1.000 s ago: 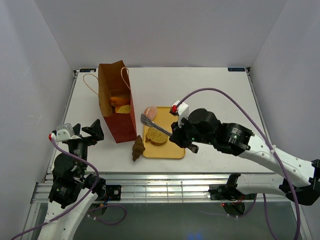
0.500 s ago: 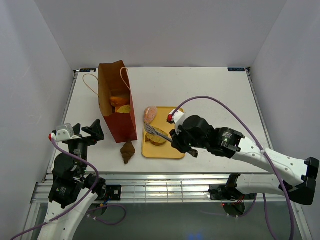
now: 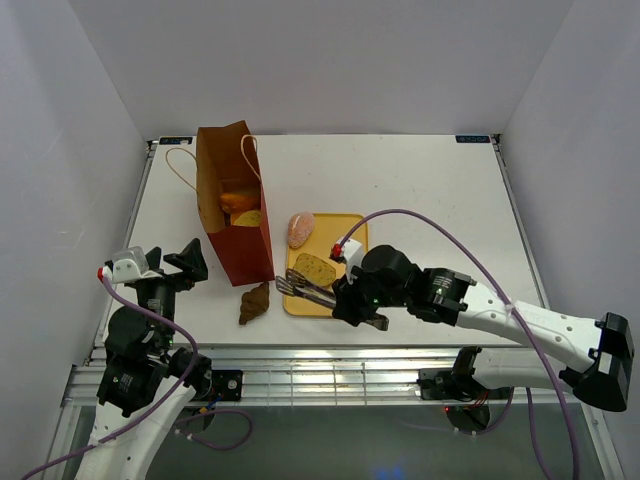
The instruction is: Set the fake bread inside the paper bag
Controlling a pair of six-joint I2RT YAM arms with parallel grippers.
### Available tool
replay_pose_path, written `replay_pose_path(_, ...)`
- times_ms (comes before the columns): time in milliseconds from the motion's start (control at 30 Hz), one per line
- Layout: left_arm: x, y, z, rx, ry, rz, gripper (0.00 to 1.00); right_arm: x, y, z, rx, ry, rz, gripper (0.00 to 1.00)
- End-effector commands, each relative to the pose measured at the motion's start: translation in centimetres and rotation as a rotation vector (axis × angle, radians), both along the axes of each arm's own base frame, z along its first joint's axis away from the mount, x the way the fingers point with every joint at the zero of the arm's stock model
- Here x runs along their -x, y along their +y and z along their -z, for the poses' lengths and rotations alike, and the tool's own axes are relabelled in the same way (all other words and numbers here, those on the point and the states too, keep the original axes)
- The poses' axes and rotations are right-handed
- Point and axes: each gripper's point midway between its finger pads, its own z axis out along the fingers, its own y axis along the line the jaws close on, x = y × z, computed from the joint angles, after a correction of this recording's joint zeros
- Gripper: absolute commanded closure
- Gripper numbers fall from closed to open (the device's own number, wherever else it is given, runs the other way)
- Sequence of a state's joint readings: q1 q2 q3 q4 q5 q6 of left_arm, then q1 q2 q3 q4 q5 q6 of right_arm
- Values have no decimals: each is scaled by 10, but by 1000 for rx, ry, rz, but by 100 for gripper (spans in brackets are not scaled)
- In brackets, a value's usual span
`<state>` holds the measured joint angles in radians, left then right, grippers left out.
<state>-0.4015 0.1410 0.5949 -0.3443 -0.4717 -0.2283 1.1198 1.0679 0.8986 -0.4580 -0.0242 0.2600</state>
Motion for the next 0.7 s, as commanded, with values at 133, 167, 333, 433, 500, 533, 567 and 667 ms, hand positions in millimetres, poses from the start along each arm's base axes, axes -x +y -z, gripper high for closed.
replay_pose_path(133, -2, 0, 7, -9, 21, -5, 2, 8, 32, -8, -119, 33, -70, 49)
replay_pose_path(167, -2, 0, 7, -9, 21, -5, 2, 7, 33, -8, -120, 31, -73, 49)
replay_pose_path(333, -2, 0, 7, -9, 21, -4, 2, 7, 45, -1, -93, 15, -120, 49)
replay_pose_path(433, -2, 0, 7, -9, 21, -4, 2, 5, 51, 3, -72, 2, -132, 49)
replay_pose_path(500, -1, 0, 7, -9, 19, -4, 2, 3, 55, 2, -62, -23, -141, 50)
replay_pose_path(533, -1, 0, 7, -8, 20, -5, 2, 2, 57, 6, -47, -24, -142, 50)
replay_pose_path(567, -1, 0, 7, -9, 19, -4, 2, 1, 59, 7, -40, -36, -152, 50)
replay_pose_path(667, -1, 0, 7, -8, 20, -5, 2, -2, 65, 7, -30, -58, -157, 51)
